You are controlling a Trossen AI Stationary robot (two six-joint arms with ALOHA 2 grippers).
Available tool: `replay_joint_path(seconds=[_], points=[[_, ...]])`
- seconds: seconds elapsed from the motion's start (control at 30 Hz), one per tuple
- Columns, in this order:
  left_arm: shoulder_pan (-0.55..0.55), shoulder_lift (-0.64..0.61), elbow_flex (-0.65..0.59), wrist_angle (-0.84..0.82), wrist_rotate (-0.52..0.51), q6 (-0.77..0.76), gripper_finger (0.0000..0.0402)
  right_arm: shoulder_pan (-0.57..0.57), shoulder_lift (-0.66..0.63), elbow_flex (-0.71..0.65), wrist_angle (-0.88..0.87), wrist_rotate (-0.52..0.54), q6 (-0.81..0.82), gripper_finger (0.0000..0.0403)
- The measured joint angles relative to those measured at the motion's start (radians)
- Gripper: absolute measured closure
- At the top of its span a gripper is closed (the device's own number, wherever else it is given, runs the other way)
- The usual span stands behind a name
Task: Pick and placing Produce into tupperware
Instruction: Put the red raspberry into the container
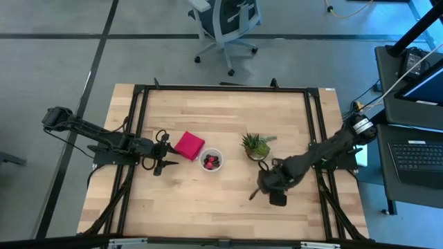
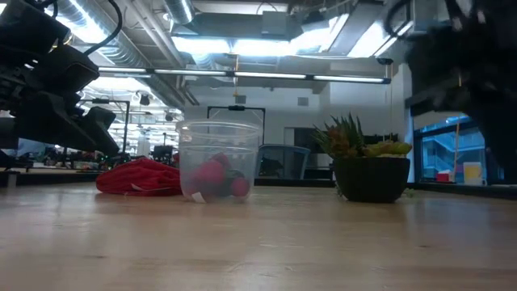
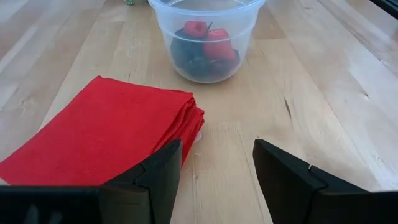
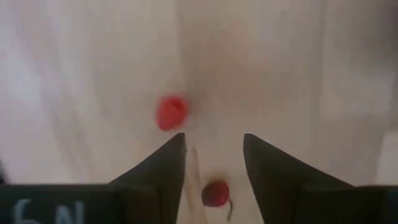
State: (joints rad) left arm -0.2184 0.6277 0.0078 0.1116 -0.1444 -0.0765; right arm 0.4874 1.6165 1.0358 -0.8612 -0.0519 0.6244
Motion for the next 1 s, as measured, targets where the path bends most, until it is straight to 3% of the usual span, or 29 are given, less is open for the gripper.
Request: replay_joint_path(seconds=[0.17,0.4,0.7,1.0], points=[[0.000,0.000,0.000,0.000,-0.012,0.000,0.0209,0.040,-0.011,-0.087,0.092,-0.002,0.096,0.0189],[0.000,0.000,0.000,0.000,-0.084,0.008,0.0209,0.078,-0.011,-0.123,0.217,0.009,0.107,0.0133],[0.000,0.000,0.000,0.000,-0.087,0.009,0.0209,0.113,-0.007,-0.124,0.267,0.110,0.108,0.0130],[0.000,0.000,0.000,-0.004,-0.087,0.009,0.0209,0.114,0.072,-0.124,0.302,0.106,0.105,0.0132]])
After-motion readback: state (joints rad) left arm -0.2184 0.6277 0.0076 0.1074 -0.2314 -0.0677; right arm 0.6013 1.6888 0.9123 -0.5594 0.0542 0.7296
